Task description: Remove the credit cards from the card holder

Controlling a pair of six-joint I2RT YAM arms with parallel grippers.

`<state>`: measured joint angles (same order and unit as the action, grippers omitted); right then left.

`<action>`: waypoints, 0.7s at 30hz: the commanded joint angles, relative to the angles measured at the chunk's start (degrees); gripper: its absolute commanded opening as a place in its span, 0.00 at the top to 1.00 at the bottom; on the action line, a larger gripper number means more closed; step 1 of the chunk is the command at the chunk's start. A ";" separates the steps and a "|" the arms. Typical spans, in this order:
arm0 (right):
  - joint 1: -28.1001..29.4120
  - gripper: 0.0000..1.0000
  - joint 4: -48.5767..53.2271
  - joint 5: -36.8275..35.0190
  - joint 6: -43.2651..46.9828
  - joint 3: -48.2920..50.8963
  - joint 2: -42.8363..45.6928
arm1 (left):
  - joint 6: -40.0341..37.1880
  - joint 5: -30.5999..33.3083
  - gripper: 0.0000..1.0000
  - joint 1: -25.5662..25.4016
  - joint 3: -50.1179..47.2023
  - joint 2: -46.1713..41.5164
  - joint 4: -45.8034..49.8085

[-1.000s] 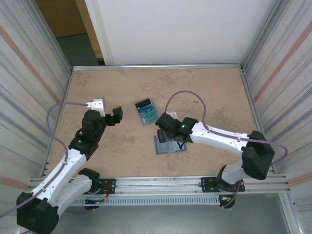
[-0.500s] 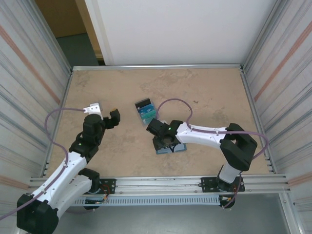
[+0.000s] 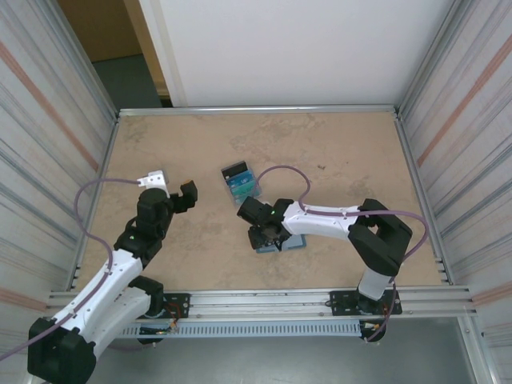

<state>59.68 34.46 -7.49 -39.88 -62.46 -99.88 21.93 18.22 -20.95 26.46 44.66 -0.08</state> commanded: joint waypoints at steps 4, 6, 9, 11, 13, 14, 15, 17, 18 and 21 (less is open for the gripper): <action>0.43 0.48 0.26 -0.96 -0.35 -0.58 -1.37 | 0.69 0.82 0.01 0.21 0.00 0.31 -0.45; 0.36 0.49 0.13 -1.03 -0.57 -0.18 -1.29 | 0.70 0.71 0.01 0.19 0.02 0.58 -0.47; 0.18 0.50 -0.09 -1.21 -1.10 0.47 -0.96 | 0.57 0.75 0.01 0.21 0.17 0.92 -0.46; -0.02 0.51 -0.28 -1.22 -1.32 1.00 -0.78 | 0.54 0.61 0.01 0.20 0.35 1.22 -0.45; -0.34 0.52 -0.57 -1.01 -1.40 1.45 -0.68 | 0.48 0.51 0.01 0.21 0.55 1.41 -0.45; -0.54 0.53 -0.75 -0.82 -1.45 1.75 -0.67 | 0.39 0.47 0.01 0.19 0.69 1.49 -0.45; -0.61 0.54 -0.94 -0.67 -1.51 1.95 -0.59 | 0.39 0.28 0.01 0.21 0.77 1.65 -0.37; -0.87 0.55 -1.47 -0.28 -1.48 2.49 -0.43 | 0.39 0.24 0.01 0.21 0.96 1.81 -0.19; -0.98 0.55 -1.63 -0.10 -1.56 2.74 -0.42 | 0.36 0.20 0.01 0.21 1.05 1.75 -0.12; -1.12 0.57 -1.96 0.10 -1.53 3.12 -0.37 | 0.32 -0.03 0.01 0.21 1.06 1.80 -0.01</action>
<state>59.20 32.01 -7.42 -40.12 -61.01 -100.38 21.93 18.06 -20.95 26.46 46.35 -0.08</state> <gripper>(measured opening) 0.438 0.987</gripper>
